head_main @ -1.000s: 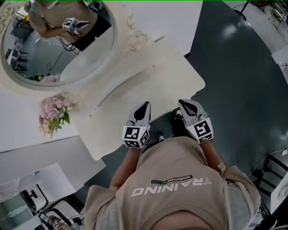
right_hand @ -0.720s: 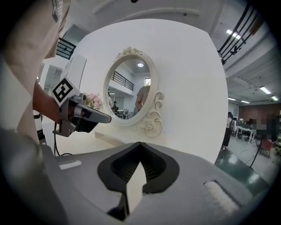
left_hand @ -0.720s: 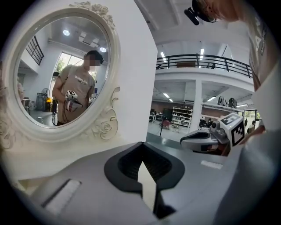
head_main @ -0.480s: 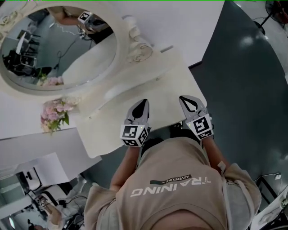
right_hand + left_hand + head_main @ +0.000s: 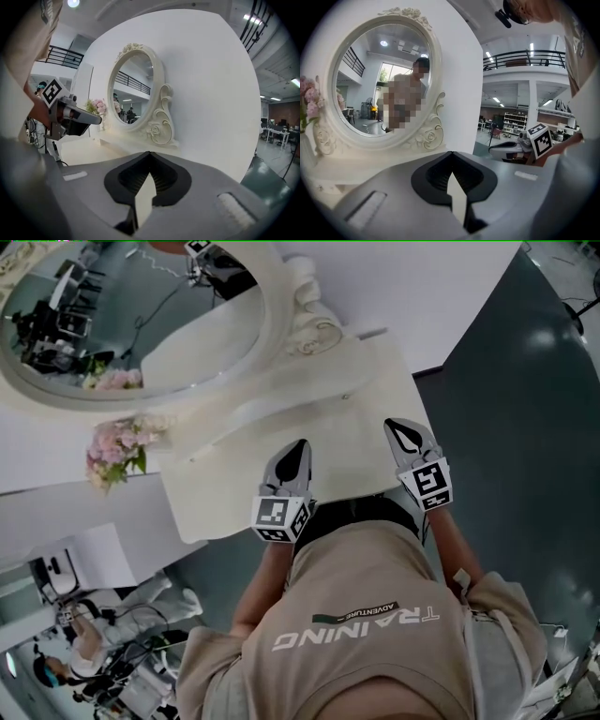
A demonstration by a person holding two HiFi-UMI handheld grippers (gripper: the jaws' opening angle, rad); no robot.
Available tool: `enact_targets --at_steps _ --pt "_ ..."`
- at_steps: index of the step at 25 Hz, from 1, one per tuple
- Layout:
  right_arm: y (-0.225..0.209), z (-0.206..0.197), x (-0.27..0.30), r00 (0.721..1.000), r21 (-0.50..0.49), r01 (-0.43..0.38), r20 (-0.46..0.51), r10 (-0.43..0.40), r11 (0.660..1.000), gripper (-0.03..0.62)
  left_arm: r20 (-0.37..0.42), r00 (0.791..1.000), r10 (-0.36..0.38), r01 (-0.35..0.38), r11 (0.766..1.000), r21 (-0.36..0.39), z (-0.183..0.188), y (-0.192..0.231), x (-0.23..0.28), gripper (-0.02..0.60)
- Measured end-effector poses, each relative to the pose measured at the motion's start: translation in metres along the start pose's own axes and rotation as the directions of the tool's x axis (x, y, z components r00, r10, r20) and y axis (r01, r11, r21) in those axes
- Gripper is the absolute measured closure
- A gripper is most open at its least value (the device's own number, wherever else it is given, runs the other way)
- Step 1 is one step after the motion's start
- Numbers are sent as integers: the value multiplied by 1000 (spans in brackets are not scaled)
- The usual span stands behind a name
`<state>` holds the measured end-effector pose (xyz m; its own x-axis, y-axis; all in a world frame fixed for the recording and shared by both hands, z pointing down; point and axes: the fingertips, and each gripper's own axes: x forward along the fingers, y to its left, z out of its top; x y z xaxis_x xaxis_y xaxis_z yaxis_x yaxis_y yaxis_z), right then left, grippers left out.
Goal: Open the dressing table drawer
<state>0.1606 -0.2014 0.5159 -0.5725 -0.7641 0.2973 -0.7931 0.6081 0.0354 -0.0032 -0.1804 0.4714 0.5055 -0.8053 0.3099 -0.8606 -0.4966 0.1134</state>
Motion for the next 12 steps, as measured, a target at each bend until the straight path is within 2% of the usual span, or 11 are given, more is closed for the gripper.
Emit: enact_targets --at_steps 5,8,12 --pt "5 -9 21 999 -19 5 -34 -6 1000 591 4 1000 15 -15 1000 -14 -9 15 -4 563" --pt "4 -1 27 999 -6 51 -14 -51 999 591 17 1000 14 -14 1000 -24 -3 17 -6 563" --pt "-2 -10 31 996 9 73 -56 -73 997 591 46 999 19 -17 999 -32 9 13 -5 563"
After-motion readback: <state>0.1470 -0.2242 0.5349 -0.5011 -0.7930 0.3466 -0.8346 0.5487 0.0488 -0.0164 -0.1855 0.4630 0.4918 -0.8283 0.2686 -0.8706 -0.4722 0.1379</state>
